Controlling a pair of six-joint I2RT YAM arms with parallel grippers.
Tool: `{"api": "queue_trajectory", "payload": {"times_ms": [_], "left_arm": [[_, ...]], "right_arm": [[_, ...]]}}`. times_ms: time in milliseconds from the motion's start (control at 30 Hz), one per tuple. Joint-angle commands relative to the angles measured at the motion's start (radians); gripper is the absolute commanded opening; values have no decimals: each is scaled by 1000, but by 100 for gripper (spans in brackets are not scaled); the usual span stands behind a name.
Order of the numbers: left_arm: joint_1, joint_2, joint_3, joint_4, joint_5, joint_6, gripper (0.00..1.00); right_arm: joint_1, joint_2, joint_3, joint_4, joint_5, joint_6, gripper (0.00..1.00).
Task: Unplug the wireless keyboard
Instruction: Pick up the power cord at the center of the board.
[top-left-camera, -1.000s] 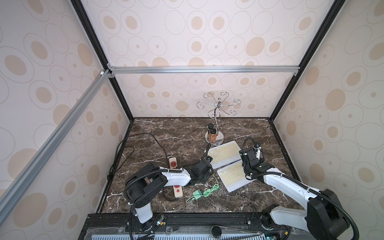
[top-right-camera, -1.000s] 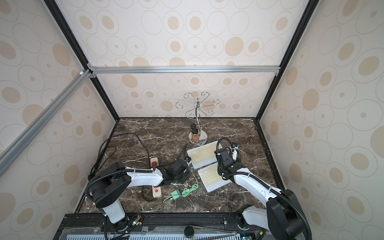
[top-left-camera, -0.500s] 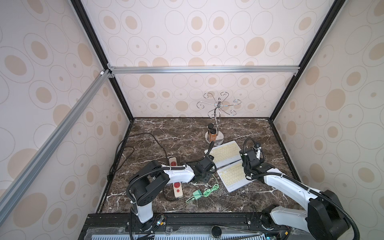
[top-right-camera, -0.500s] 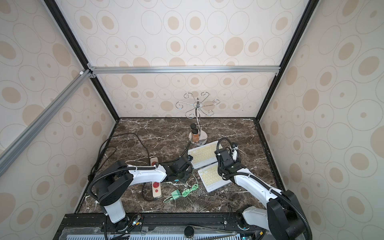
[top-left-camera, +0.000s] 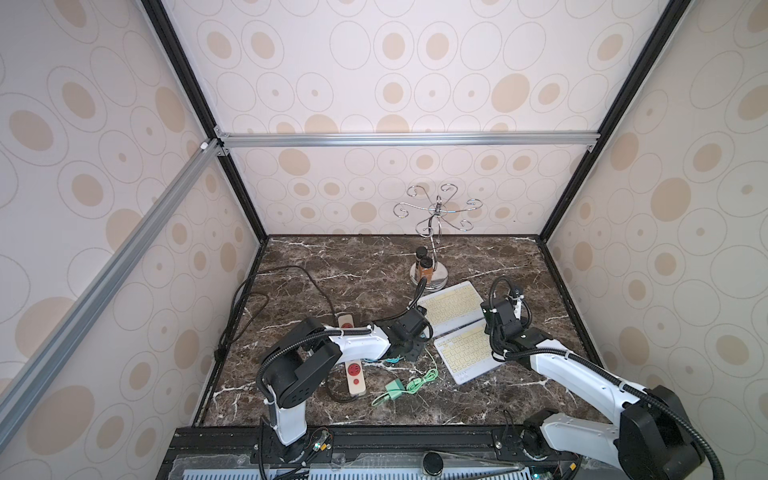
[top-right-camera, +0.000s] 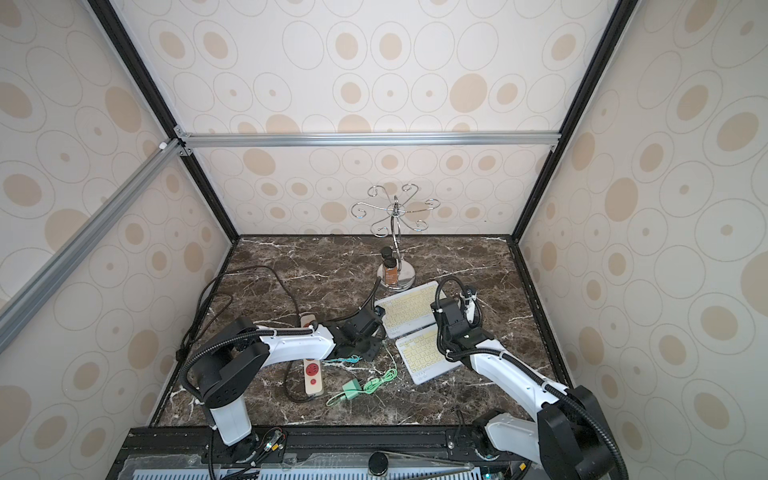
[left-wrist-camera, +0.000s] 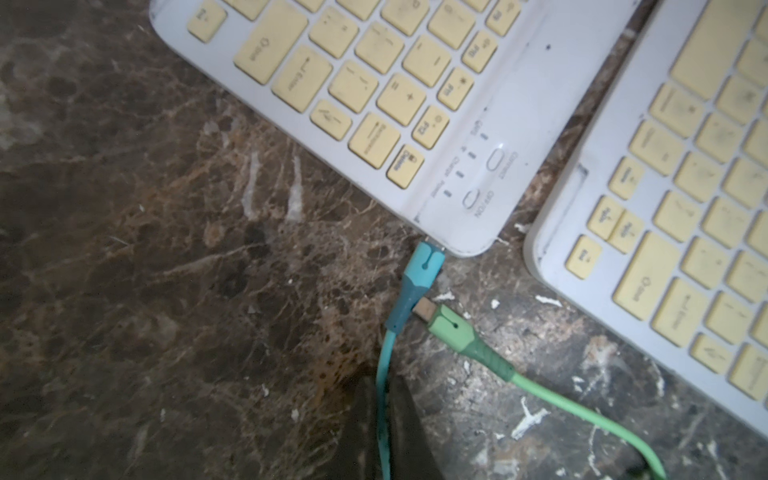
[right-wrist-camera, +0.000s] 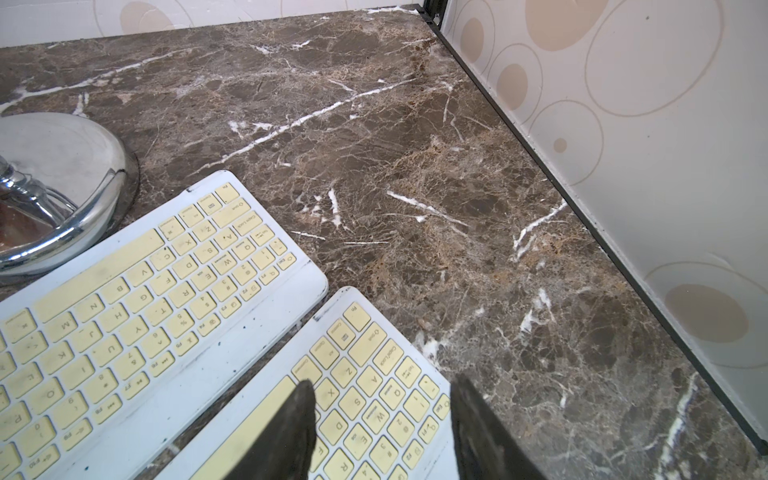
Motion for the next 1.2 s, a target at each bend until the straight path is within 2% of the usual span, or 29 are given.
{"api": "queue_trajectory", "payload": {"times_ms": [0,133,267,367,467,567,667,900,1167], "left_arm": [[10,65,-18,-82,37,-7,5],[16,62,-22,-70,37,-7,0],[18,49,-15,-56,38,-4,0],[18,23,-6,-43,40,1,0],[19,-21,-9,-23,41,1,0],[19,-76,-26,11,47,4,0],[19,-113,-36,29,54,7,0],[19,-147,-47,37,45,4,0],[19,-173,-60,47,57,5,0]], "right_arm": [[-3,-1,-5,-2,10,-5,53],[-2,-3,-5,-2,8,-7,53],[-3,-26,1,-50,-18,24,50],[-3,-70,0,-108,-139,90,44],[-2,-137,-26,-94,-299,141,43],[2,-197,-65,-28,-455,177,44],[12,-222,-96,23,-559,228,44],[74,-200,-152,159,-676,330,44],[173,-102,-228,444,-714,514,49]]}}
